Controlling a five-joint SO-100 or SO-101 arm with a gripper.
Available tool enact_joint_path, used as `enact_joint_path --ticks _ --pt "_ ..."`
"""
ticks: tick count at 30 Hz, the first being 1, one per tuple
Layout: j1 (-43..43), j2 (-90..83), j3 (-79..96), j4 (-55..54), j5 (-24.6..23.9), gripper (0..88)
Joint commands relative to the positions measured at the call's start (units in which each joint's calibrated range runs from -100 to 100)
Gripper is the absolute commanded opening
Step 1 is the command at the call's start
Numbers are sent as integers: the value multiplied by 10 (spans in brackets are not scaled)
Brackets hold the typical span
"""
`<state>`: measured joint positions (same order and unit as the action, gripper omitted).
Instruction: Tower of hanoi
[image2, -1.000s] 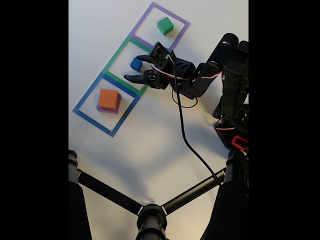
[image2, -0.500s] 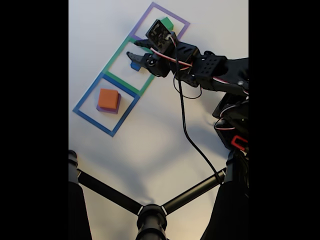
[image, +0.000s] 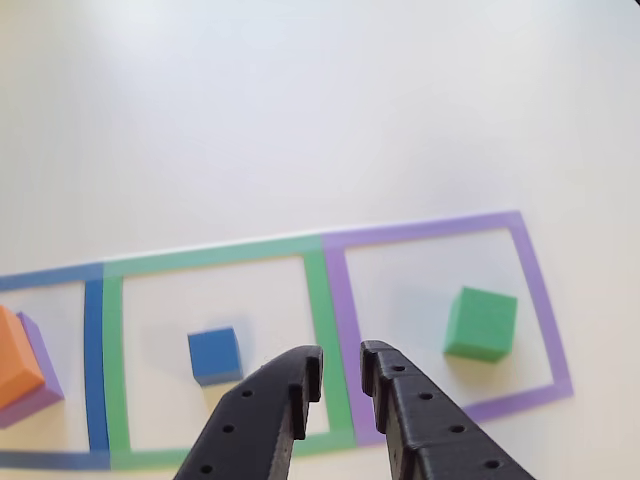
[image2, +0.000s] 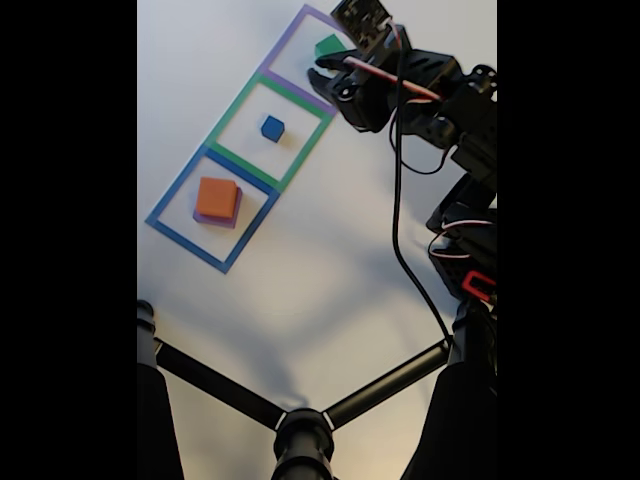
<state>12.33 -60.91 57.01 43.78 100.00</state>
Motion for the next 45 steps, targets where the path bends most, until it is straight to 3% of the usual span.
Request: enact_joint_path --ticks 1,4,9,12,14,21,26,31,35,45 --pt "70 -26 -162 231 0 3" --pt "123 -24 -230 330 0 3" --pt "206 -22 -265 400 0 3" --pt "248 -13 -262 391 0 51" --pt "279 -9 -239 366 0 174" --pt "330 1 -148 262 0 242" --pt "326 7 -34 115 0 295" --pt "308 68 121 -175 0 327" --pt "291 141 179 -344 0 379" --pt "259 355 219 -646 0 389"
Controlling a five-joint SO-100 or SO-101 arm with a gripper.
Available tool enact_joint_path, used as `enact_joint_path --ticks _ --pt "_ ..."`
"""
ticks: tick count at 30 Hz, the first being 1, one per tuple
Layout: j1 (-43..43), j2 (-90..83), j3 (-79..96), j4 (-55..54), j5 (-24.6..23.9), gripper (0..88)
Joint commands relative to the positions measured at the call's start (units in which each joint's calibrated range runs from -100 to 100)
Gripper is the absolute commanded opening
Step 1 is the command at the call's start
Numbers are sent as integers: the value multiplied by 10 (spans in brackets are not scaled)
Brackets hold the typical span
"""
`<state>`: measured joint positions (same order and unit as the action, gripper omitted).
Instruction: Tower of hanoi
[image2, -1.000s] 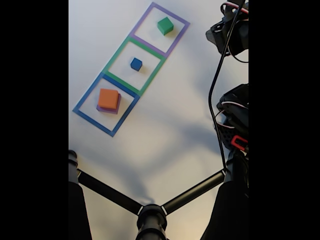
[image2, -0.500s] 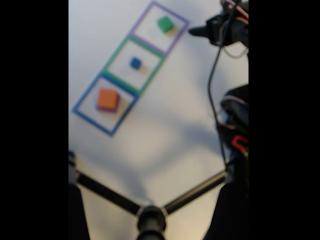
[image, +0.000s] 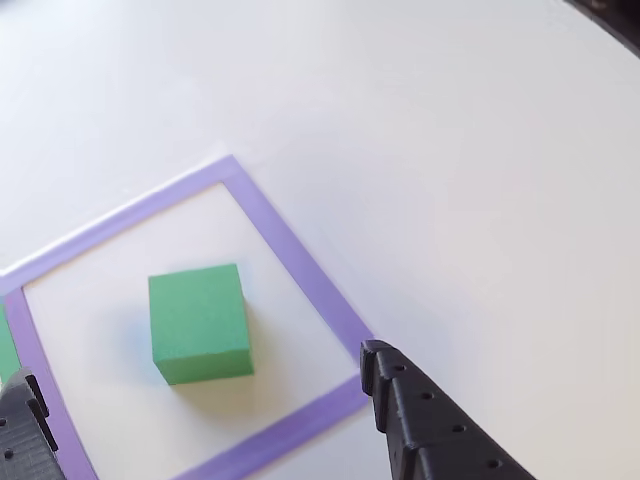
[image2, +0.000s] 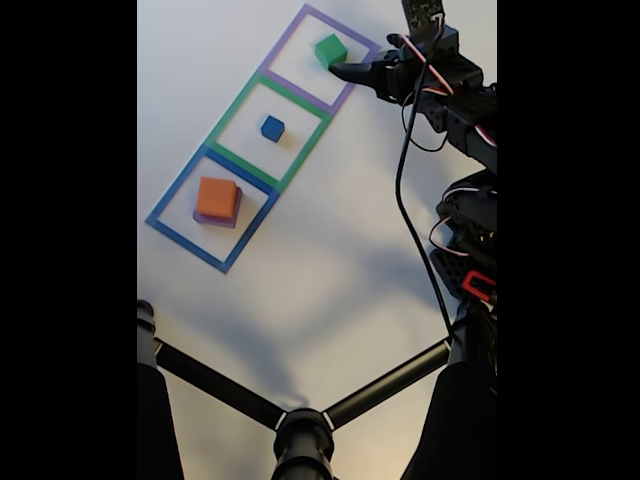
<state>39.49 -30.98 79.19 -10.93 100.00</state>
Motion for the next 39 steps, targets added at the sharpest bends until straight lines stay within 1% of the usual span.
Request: enact_joint_path --ticks 1,5,9,20,30,39 --pt "-12 77 -3 -124 0 390" --pt "-7 177 -13 -229 0 388" --pt "-26 241 -24 -300 0 388" --pt "-39 395 -95 -391 0 394" --pt "-44 438 -109 -416 0 392" --pt "-48 487 -168 -418 0 387"
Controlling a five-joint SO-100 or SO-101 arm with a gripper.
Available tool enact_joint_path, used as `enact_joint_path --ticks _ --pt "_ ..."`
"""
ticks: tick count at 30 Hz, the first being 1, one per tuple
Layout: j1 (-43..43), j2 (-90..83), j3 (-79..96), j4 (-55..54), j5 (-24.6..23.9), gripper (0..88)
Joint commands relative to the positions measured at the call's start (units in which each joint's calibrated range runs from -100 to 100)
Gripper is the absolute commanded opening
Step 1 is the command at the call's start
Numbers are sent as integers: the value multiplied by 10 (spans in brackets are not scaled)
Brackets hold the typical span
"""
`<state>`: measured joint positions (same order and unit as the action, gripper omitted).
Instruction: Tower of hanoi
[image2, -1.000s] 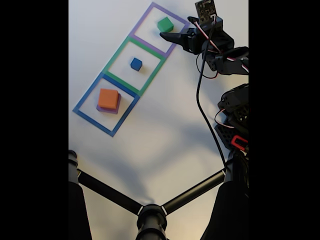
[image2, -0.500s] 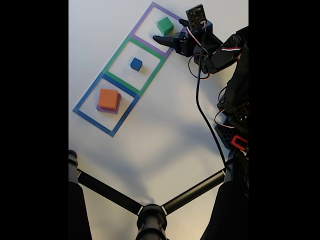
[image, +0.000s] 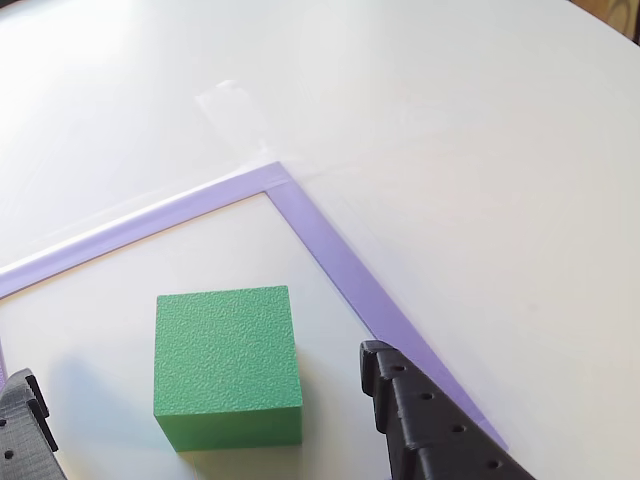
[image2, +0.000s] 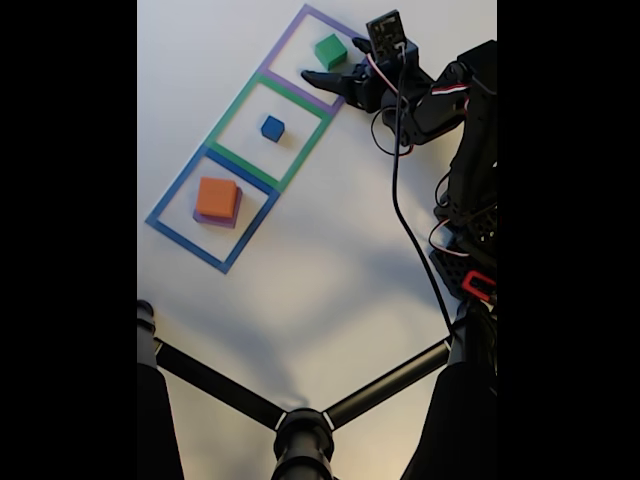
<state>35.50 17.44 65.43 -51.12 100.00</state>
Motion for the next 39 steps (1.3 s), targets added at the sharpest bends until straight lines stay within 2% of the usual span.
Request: enact_joint_path --ticks 1,9,13,19,28,39 --pt "-8 9 -37 -16 0 387" --pt "-12 33 -46 -32 0 380" --pt "-12 35 -43 -32 0 297" --pt "-10 41 -46 -32 0 264" --pt "-15 50 -59 -34 0 143" --pt "-13 64 -81 -32 0 88"
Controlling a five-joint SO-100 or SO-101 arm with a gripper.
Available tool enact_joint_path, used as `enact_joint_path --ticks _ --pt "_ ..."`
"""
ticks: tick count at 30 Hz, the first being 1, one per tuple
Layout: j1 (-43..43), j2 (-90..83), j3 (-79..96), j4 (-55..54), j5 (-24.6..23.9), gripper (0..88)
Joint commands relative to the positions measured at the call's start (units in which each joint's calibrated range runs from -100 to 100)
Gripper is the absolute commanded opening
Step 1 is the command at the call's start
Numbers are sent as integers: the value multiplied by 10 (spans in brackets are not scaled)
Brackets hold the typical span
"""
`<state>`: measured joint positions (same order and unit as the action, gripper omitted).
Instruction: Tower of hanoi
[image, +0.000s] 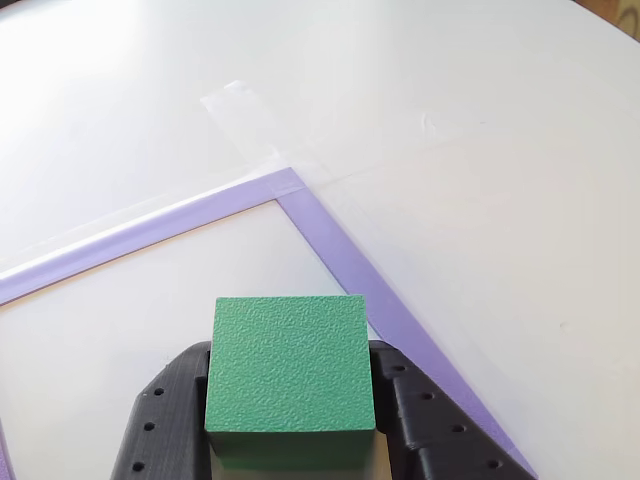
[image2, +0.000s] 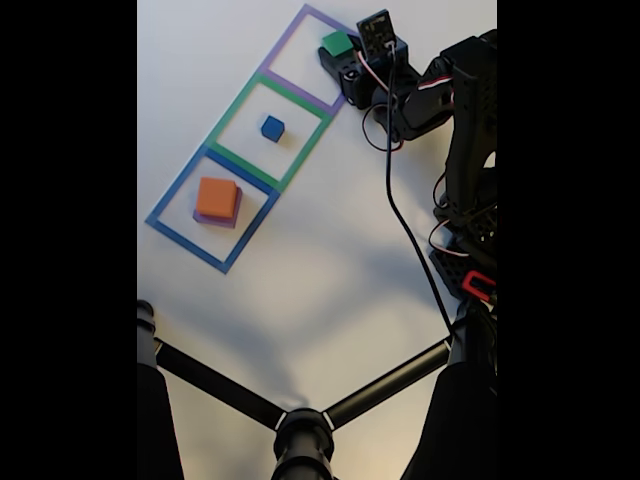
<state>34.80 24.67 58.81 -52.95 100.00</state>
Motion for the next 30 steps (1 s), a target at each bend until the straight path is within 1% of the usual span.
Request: enact_joint_path --ticks 1,6,10,17,21,27,30 --pt "-7 -9 -15 -14 0 83" --pt "-11 -15 -14 -8 0 38" --pt "-30 -55 1 19 0 55" --pt "-67 -222 59 154 0 56" --pt "-78 -336 75 276 0 55" --pt "-98 -503 14 532 0 50" --pt "-115 -573 -48 685 0 50"
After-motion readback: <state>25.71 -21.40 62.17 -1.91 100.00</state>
